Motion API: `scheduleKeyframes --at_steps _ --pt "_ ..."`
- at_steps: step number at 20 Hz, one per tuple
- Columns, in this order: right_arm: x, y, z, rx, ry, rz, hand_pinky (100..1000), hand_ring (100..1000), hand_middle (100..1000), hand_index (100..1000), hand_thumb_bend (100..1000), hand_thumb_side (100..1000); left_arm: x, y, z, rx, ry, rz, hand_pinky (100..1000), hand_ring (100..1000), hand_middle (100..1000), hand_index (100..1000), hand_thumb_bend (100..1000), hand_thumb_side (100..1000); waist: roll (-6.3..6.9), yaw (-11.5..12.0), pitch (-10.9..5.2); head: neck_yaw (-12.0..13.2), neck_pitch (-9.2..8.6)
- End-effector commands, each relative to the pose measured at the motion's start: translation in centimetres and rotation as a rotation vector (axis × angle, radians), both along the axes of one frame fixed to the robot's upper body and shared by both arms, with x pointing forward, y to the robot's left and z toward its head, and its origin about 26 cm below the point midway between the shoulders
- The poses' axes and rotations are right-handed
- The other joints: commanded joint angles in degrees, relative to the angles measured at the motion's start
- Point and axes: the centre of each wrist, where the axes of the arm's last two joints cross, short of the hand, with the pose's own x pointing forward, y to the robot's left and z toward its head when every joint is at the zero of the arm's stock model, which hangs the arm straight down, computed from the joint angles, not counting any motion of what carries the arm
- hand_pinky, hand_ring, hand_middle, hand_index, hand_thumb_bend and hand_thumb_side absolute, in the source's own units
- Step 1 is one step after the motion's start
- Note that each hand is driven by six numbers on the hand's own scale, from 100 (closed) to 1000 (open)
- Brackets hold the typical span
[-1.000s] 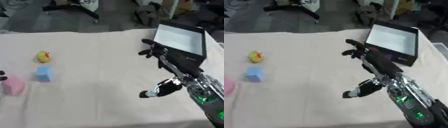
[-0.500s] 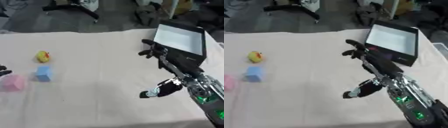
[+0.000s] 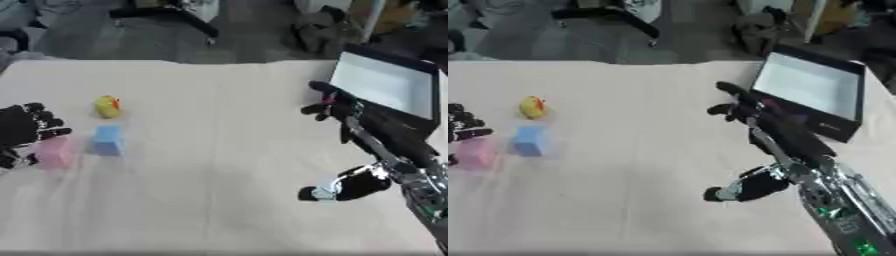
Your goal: Pick up the objects with one hand, pass them to the other hand, and then place them into the box on the other side of the table.
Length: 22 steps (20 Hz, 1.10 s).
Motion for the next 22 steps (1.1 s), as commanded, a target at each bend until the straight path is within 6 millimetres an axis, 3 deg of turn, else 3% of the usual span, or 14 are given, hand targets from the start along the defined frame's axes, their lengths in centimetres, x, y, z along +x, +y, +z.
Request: scheduleKeyframes --at_steps 1,9,12,15,22 --pt "-0.1 0.0 1.0 0.003 -0.032 0.012 365 718 1000 823 867 260 0.6 -0.2 1.5 -0.219 0.138 -0.289 748 740 764 938 374 373 0.28 -0.25 -0.34 1.88 -0.12" --pt "0.0 0.0 1.1 0.005 -0.037 0.015 364 717 1000 820 862 256 0.3 0.0 0.2 -0.095 0.222 -0.275 742 724 739 913 381 404 0.6 -0.81 -0.22 4.17 -0.12" --pt "0.0 0.0 1.2 0.004 -0.039 0.015 365 716 1000 819 862 256 0.3 -0.1 -0.1 -0.06 0.235 -0.274 733 701 706 880 307 380 0.65 -0.86 -0.25 4.44 -0.12" --pt "0.0 0.0 1.1 0.005 -0.037 0.013 365 716 1000 820 864 257 0.4 -0.4 0.0 -0.071 0.223 -0.279 714 647 624 806 120 316 0.68 -0.86 -0.21 4.65 -0.12" --pt "0.0 -0.1 1.1 0.003 -0.035 0.013 368 716 1000 820 866 259 0.7 -1.0 1.8 -0.141 0.151 -0.322 690 576 530 704 100 276 0.66 -0.62 -0.25 3.53 -0.12"
